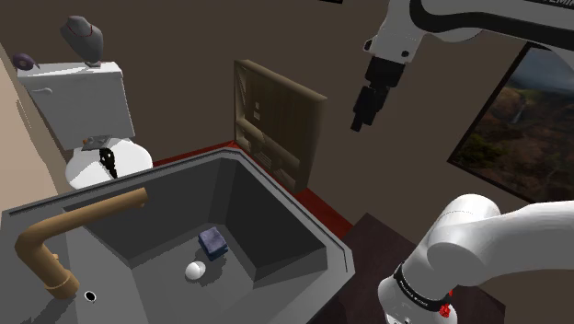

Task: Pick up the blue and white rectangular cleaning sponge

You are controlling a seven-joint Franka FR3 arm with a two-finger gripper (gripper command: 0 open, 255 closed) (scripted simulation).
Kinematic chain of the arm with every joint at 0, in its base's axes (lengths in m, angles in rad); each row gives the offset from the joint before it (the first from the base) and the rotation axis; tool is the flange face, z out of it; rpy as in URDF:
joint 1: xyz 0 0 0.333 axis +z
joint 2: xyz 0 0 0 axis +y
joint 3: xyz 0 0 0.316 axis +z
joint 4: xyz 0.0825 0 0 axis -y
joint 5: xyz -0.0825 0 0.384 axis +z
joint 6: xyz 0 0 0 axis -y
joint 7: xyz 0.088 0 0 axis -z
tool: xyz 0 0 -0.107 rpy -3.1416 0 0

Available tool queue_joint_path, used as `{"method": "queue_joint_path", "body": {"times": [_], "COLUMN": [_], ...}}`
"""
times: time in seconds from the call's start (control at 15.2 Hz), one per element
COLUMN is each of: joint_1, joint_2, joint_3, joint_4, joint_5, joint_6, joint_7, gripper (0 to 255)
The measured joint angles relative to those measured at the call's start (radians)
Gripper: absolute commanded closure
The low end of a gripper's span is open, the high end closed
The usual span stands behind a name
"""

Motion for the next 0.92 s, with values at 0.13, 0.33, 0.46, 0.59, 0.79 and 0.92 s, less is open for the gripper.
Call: {"method": "queue_joint_path", "body": {"times": [0.13, 0.33, 0.46, 0.59, 0.79, 0.92], "joint_1": [0.001, 0.012, 0.020, 0.030, 0.042, 0.053], "joint_2": [0.005, 0.030, 0.055, 0.087, 0.155, 0.206], "joint_3": [0.005, 0.037, 0.060, 0.085, 0.118, 0.144], "joint_4": [-0.011, -0.060, -0.093, -0.124, -0.146, -0.157], "joint_5": [0.004, 0.027, 0.043, 0.061, 0.082, 0.098], "joint_6": [0.016, 0.096, 0.158, 0.227, 0.325, 0.393], "joint_7": [0.004, 0.032, 0.052, 0.074, 0.100, 0.122], "gripper": [0, 0, 0, 0, 0, 0]}}
